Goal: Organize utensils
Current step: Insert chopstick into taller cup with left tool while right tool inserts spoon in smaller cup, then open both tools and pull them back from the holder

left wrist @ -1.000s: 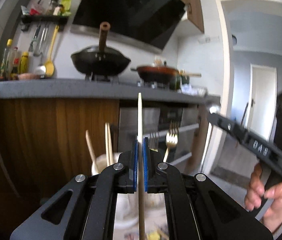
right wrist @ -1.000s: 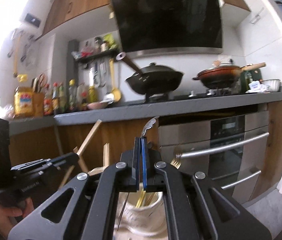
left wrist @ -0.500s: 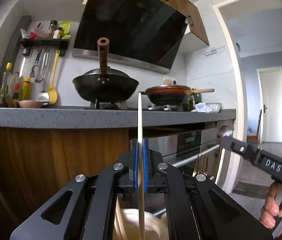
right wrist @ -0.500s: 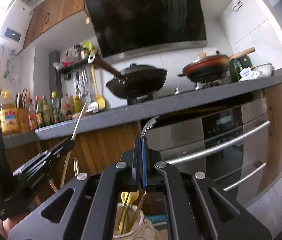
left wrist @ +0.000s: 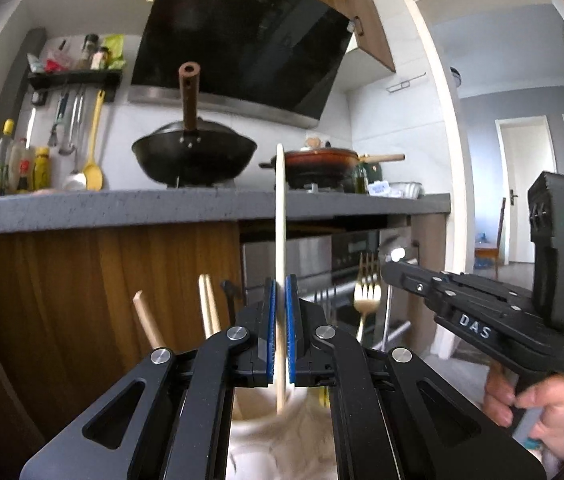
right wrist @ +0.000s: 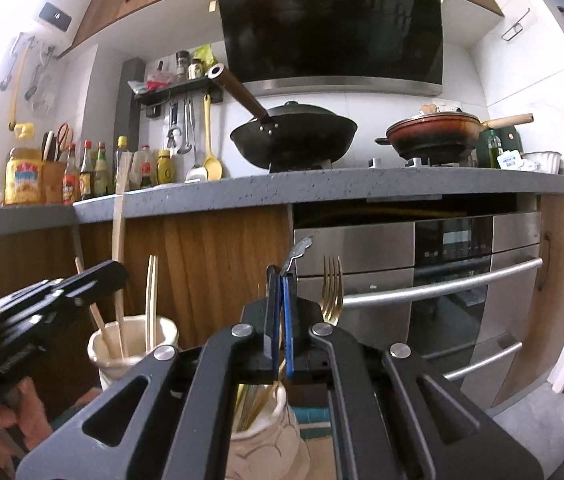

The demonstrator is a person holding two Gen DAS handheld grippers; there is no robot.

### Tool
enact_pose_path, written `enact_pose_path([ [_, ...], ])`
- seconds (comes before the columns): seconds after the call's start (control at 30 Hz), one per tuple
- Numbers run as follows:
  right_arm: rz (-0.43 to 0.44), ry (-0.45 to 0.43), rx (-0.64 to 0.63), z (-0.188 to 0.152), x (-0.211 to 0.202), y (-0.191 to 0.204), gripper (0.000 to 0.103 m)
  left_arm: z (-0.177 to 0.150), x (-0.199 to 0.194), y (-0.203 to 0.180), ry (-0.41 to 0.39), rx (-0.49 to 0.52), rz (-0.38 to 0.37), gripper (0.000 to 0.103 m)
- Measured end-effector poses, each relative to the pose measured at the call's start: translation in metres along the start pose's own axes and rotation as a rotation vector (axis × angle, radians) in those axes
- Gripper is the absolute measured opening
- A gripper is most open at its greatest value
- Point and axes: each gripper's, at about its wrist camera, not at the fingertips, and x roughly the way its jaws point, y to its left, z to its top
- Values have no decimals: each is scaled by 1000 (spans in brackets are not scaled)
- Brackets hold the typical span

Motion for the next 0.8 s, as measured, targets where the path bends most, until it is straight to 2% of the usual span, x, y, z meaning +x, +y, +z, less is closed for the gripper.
enact_pose_path([
  [0.17, 17, 45, -10, -9, 1, 1, 2, -10, -7, 8, 76, -47, -4, 5],
  [0.4, 9, 84, -18, -12, 3, 6, 2, -21, 2, 7, 171, -46, -9, 5],
  [0.57, 3, 107, 0, -14, 5, 3, 2, -25, 5, 6, 191, -41, -9, 5],
  [0.8, 1, 133, 35, -16, 9, -3, 2, -26, 5, 8, 195, -47, -6, 15],
])
